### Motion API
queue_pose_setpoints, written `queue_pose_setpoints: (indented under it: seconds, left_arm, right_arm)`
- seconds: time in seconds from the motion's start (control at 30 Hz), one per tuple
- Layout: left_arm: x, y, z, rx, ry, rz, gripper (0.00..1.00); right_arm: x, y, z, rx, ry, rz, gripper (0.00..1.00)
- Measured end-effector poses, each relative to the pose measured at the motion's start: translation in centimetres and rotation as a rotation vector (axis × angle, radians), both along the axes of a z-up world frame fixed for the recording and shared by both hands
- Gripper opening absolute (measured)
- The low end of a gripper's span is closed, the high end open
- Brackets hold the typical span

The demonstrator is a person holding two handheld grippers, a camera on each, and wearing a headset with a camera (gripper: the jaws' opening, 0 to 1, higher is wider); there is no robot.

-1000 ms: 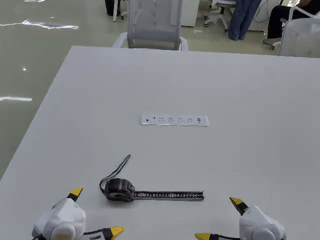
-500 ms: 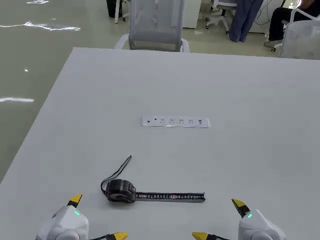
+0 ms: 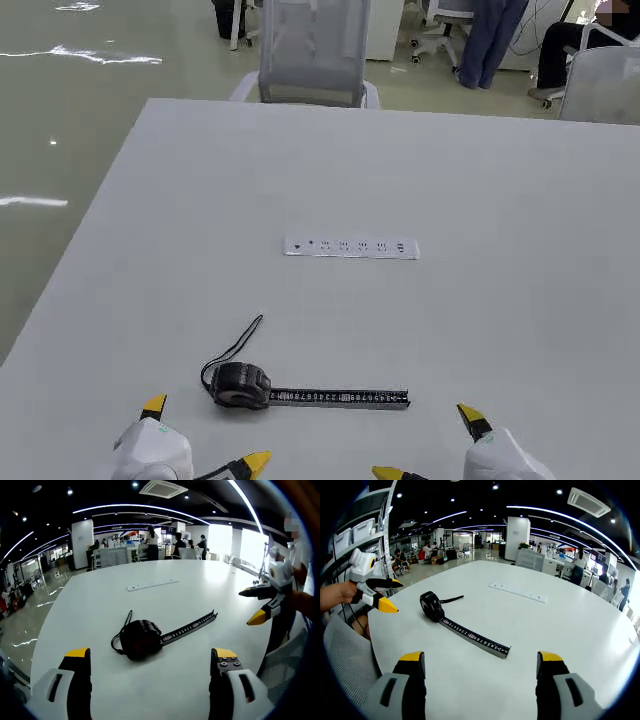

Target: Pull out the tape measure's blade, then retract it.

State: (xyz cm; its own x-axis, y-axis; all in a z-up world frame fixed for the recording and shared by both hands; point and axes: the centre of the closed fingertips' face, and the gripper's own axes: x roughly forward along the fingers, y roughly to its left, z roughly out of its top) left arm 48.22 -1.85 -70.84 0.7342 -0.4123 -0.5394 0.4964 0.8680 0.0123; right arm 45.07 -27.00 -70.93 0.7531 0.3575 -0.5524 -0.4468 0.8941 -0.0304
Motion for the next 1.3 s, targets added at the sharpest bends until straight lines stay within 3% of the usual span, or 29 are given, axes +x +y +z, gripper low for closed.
queue_pose_setpoints:
  seconds: [0.17, 0.3, 0.4, 0.77, 1.13, 1.3]
  left_arm:
    - [0.5, 0.2, -0.5, 0.014, -0.014, 0.057, 0.99]
    - [0.9, 0.1, -0.6, 0.001, -0.01, 0.101, 0.99]
    - [1.5, 0.2, -0.8, 0.016, -0.031, 0.133, 0.99]
    - [2.8, -0.2, -2.1, 0.026, -0.021, 0.174, 0.99]
    - [4.6, -1.0, -3.4, -0.04, 0.011, 0.235, 0.95]
    - [5.2, -1.3, -4.0, -0.041, 0.025, 0.242, 0.93]
  right_arm:
    - [0.1, 0.5, 0.0, 0.002, 0.002, -0.012, 0.93]
    - [0.0, 0.9, -0.3, 0.0, 0.007, -0.003, 0.92]
    - [0.0, 1.6, -0.6, -0.013, -0.001, 0.029, 0.91]
    - [0.9, 2.3, -0.9, -0.021, -0.032, 0.077, 0.88]
    - [1.9, 1.9, -2.3, -0.045, -0.038, 0.151, 0.81]
    - [2.5, 1.5, -3.0, -0.055, -0.025, 0.186, 0.77]
